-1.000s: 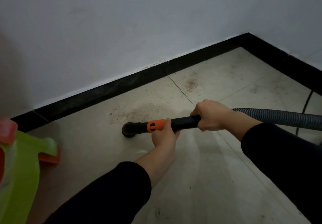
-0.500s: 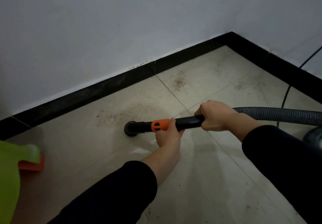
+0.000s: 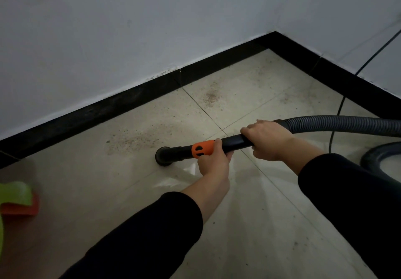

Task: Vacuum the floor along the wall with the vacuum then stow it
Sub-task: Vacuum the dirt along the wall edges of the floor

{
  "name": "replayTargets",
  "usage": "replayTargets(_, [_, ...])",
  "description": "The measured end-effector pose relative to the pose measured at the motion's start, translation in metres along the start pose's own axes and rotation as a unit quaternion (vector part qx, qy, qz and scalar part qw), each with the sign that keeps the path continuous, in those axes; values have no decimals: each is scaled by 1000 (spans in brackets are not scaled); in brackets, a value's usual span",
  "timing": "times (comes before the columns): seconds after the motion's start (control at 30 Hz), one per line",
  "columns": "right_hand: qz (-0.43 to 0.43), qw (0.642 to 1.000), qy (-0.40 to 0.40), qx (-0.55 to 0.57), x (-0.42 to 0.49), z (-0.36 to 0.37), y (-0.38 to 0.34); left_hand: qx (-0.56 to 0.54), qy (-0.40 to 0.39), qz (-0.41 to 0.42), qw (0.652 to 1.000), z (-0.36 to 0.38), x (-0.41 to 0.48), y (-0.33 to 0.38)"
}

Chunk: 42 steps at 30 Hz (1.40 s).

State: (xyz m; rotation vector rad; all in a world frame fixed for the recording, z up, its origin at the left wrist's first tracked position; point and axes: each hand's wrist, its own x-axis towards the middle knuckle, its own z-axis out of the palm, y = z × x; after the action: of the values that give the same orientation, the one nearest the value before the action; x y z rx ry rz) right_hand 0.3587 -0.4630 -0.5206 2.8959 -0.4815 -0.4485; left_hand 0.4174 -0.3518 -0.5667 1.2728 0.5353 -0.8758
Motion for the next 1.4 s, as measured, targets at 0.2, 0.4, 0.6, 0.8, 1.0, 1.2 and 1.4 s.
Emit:
replayTargets(0.2, [27, 1000, -12, -3, -8, -2, 7, -25, -21, -17, 999, 8, -8, -7])
replayTargets(0.4, [18, 999, -27, 15, -11, -6, 7, -16, -15, -22, 1000, 8, -9, -11])
replayTargets(0.6, [-7, 999, -24, 26, -11, -9, 12, -11, -29, -38, 999, 6, -17, -15])
replayTargets(0.8, [-34, 999, -25, 27, -6, -7, 11, -12, -28, -51, 998, -1, -21, -11])
replayTargets(1.0, [-43, 998, -8, 44, 5, -11, -10, -13, -5, -29, 999, -19, -16, 3])
replayTargets(1.2, [-38, 997, -15, 69, 22, -15, -36, 3, 26, -15, 1000, -41, -7, 24])
replayTargets(1.4, [-64, 996, -21, 65, 41, -25, -63, 8, 43, -7, 999, -65, 4, 44])
